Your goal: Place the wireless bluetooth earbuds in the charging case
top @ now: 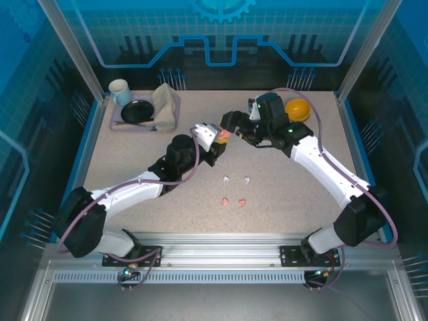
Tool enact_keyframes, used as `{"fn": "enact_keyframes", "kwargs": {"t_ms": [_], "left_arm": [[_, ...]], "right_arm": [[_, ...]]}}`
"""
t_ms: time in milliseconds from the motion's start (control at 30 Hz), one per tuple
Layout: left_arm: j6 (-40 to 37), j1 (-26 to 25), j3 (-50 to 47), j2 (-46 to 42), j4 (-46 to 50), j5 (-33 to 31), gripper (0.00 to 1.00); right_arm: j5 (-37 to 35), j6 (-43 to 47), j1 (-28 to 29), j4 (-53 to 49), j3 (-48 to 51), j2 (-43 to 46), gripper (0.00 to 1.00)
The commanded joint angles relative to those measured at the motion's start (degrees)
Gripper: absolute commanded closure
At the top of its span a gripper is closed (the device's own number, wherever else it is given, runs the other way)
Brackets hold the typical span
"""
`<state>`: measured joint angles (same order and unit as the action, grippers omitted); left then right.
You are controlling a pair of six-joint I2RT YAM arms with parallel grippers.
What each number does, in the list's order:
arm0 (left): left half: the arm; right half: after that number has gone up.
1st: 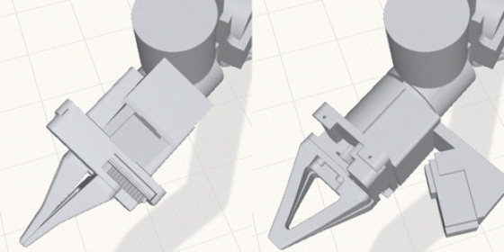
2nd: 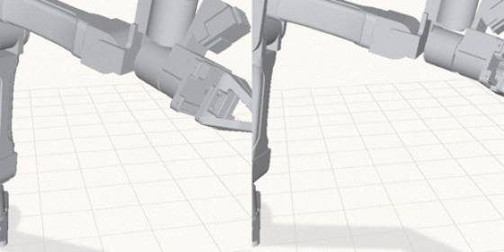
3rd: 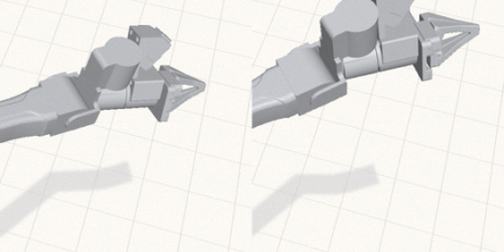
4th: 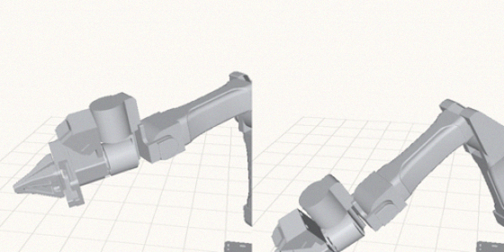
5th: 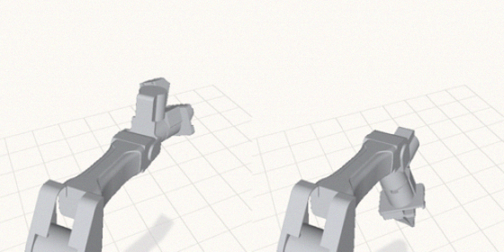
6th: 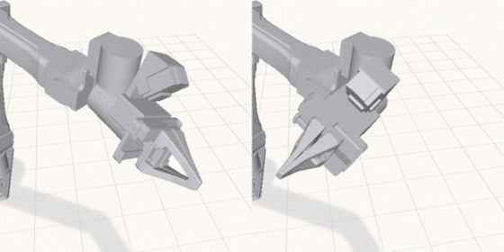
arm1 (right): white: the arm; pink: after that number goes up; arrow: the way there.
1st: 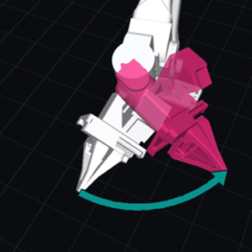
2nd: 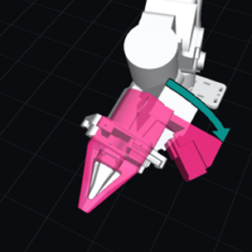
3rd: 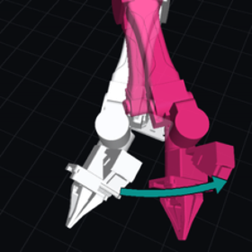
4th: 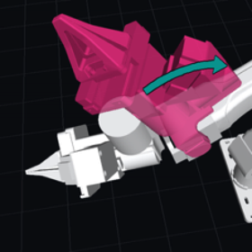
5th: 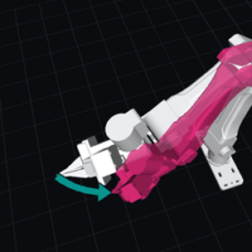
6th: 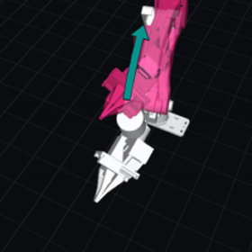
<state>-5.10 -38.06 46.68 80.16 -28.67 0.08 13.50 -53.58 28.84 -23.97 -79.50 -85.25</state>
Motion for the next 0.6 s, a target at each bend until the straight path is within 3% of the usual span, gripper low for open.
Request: {"fn": "enact_keyframes", "kwargs": {"t_ms": [0,233,567], "left_arm": [[-1.6,-1.0,-0.4,-1.7,-0.9,2.8,1.00],[-0.7,-1.0,-1.4,-2.3,-1.6,1.2,1.00],[1.1,0.1,-7.3,-5.3,-4.7,-5.3,1.00]], "right_arm": [[-0.5,-0.6,0.2,1.7,-2.4,-1.4,0.19],[-1.5,-0.6,-0.8,0.3,-2.6,-1.2,0.19],[-4.6,-0.2,-9.6,-6.3,7.7,10.3,0.17]]}}
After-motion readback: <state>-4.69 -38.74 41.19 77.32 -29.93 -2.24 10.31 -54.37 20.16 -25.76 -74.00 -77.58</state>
